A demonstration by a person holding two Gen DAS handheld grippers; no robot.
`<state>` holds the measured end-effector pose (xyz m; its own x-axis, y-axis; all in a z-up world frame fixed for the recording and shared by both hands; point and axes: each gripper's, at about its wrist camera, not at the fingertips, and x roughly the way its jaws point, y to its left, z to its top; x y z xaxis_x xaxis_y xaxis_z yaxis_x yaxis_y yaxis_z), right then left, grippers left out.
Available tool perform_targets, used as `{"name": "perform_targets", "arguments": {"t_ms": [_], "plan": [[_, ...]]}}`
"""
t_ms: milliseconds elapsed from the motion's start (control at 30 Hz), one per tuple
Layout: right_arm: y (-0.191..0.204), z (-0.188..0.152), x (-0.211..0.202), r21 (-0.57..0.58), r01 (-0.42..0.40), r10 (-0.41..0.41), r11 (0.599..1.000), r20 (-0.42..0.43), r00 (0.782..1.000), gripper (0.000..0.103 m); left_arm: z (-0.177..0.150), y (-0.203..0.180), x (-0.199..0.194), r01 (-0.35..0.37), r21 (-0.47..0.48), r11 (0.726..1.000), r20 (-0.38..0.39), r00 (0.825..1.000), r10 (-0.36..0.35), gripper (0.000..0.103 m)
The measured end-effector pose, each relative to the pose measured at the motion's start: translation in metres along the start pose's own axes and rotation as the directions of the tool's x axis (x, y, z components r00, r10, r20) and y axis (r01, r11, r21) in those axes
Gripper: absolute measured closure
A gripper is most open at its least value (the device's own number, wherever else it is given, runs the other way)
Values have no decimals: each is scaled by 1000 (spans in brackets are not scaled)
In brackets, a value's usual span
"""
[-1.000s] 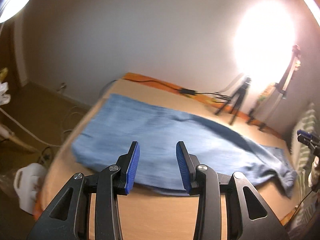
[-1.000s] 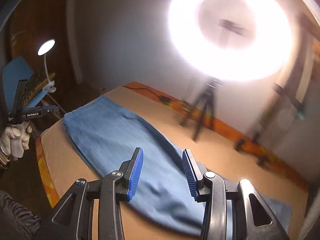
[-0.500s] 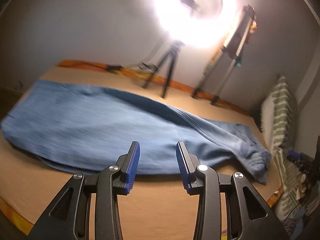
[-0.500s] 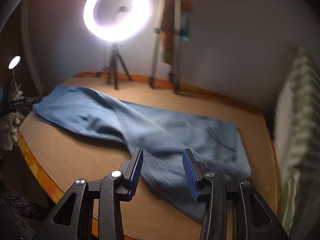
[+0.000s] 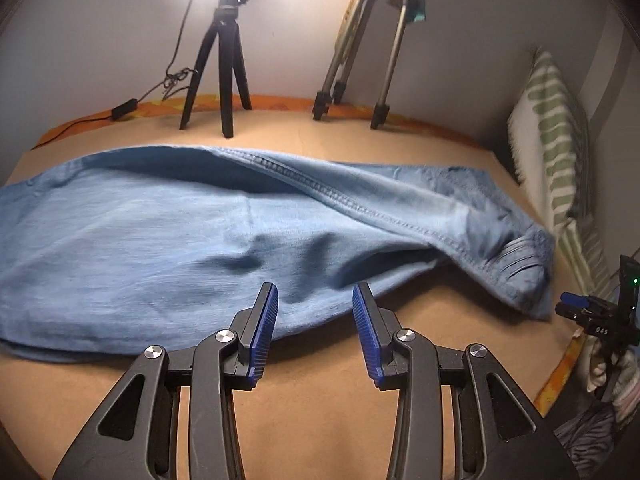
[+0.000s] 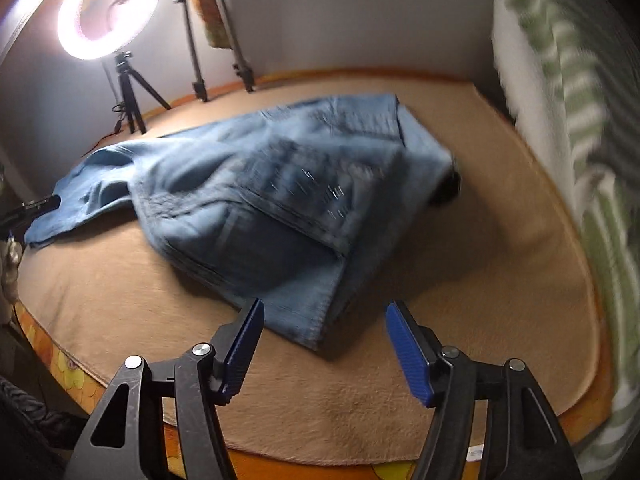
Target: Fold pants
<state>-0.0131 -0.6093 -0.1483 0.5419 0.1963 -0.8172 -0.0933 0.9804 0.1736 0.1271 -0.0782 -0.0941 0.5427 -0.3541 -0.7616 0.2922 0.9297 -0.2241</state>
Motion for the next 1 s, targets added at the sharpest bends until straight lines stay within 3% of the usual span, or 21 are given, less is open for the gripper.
{"name": "perform_targets", "arguments": {"t_ms": [167, 300, 400, 467, 567, 700, 800, 1000], "plan": [[-10, -8, 21, 13, -28, 28, 1000, -40, 999, 35, -3, 4, 20, -31, -1, 1000, -39, 999, 31, 66], [-2, -11, 26, -30, -35, 34, 999, -13, 999, 32, -2, 6, 28, -34, -11, 999, -45, 998, 33, 65], [14, -12, 28, -91, -38, 39, 995, 9, 999, 53, 2, 12, 29, -17, -42, 999, -43, 999, 15, 66], [20, -11, 28, -119, -27, 29, 993, 16, 999, 79, 4, 12, 30, -18, -41, 999, -38, 999, 17, 66], [10, -6, 23, -37, -94, 95, 995, 20, 995, 91, 4, 11, 32, -15, -29, 999, -41, 999, 13, 66], [1, 6, -14, 22, -166, 161, 986, 142, 977, 93, 4, 12, 35, -5, -34, 999, -45, 999, 4, 66], [-9, 23, -44, 80, -231, 205, 970, 247, 947, 93, 4, 14, 39, -2, -40, 999, -53, 999, 0, 66], [-5, 79, -52, 67, -192, 161, 979, 318, 934, 94, 4, 21, 40, 19, -69, 997, -61, 998, -24, 66]]}}
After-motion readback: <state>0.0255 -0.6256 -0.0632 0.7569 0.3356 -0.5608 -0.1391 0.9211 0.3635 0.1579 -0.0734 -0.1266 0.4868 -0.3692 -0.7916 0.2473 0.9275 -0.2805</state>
